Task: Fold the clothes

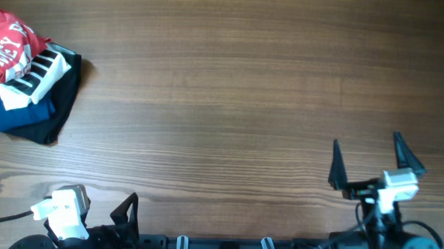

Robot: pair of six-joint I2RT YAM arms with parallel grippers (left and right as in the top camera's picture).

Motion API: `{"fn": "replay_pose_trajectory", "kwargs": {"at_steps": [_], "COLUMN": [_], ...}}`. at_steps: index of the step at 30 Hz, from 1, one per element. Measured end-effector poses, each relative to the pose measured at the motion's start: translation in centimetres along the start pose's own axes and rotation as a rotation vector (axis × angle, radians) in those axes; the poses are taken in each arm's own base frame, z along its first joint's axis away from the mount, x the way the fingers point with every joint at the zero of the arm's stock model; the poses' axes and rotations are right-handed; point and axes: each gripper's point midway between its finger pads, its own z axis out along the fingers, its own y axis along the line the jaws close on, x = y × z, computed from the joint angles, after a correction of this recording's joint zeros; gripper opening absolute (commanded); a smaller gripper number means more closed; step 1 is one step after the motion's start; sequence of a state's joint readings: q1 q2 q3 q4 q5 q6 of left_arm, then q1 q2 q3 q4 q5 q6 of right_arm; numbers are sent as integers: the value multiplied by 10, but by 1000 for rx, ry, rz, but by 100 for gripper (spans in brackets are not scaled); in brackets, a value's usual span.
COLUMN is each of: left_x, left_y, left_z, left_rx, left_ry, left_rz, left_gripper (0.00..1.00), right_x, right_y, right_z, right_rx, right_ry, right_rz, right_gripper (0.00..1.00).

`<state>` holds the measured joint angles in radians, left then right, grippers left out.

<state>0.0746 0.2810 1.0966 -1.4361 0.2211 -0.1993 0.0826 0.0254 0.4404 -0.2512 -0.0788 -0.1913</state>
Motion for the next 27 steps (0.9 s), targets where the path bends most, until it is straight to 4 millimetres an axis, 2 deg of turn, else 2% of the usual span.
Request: {"fn": "replay_pose_trajectory", "kwargs": {"at_steps": [6,11,14,16,19,20,21,24,27], "left_x": [0,0,0,0,0,0,0,0,0], "left_y": [0,0,0,0,0,0,0,0,0], "left_z": [0,0,0,0,0,0,0,0,0], "left_rx": [0,0,0,0,0,0,0,0,0], "left_ry": [0,0,0,0,0,0,0,0,0], "left_rz": [0,0,0,0,0,0,0,0,0], "left_gripper": [100,100,100,100,100,100,100,100,100], "right_x": [57,125,152,152,118,116,118,153,155], "right_y": [5,-5,3,8,2,2,1,3,4], "right_z": [17,20,20,21,26,26,26,20,20], "right_rx": [6,115,99,71,66,69,74,72,72], "right_ry": [62,193,242,230,91,83,94,236,244], "right_rz": [-53,151,208,195,96,78,61,70,77], "right_gripper": [100,100,100,100,100,100,100,100,100]}}
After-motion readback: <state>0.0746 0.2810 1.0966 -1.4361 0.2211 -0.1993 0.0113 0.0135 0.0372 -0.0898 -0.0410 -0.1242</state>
